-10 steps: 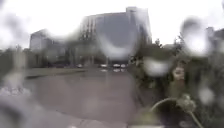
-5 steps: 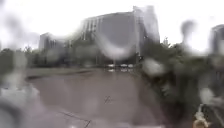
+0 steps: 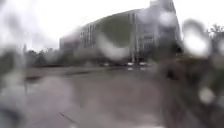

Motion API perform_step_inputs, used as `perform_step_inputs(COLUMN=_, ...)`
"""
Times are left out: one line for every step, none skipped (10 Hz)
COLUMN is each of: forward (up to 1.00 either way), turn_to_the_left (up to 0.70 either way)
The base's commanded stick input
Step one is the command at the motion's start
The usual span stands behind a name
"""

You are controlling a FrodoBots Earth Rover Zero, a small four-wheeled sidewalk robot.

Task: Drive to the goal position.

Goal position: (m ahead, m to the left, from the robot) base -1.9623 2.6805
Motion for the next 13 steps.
perform_step_inputs(forward=0.62, turn_to_the_left=0.0)
perform_step_inputs(forward=0.61, turn_to_the_left=0.01)
perform_step_inputs(forward=0.6, turn_to_the_left=0.16)
perform_step_inputs(forward=0.61, turn_to_the_left=0.18)
perform_step_inputs(forward=0.57, turn_to_the_left=0.0)
perform_step_inputs(forward=0.5, turn_to_the_left=0.0)
perform_step_inputs(forward=0.5, turn_to_the_left=0.0)
perform_step_inputs(forward=0.51, turn_to_the_left=0.01)
perform_step_inputs(forward=0.51, turn_to_the_left=0.05)
perform_step_inputs(forward=0.52, turn_to_the_left=0.52)
perform_step_inputs(forward=0.52, turn_to_the_left=0.52)
perform_step_inputs(forward=0.52, turn_to_the_left=0.52)
perform_step_inputs(forward=0.52, turn_to_the_left=0.52)
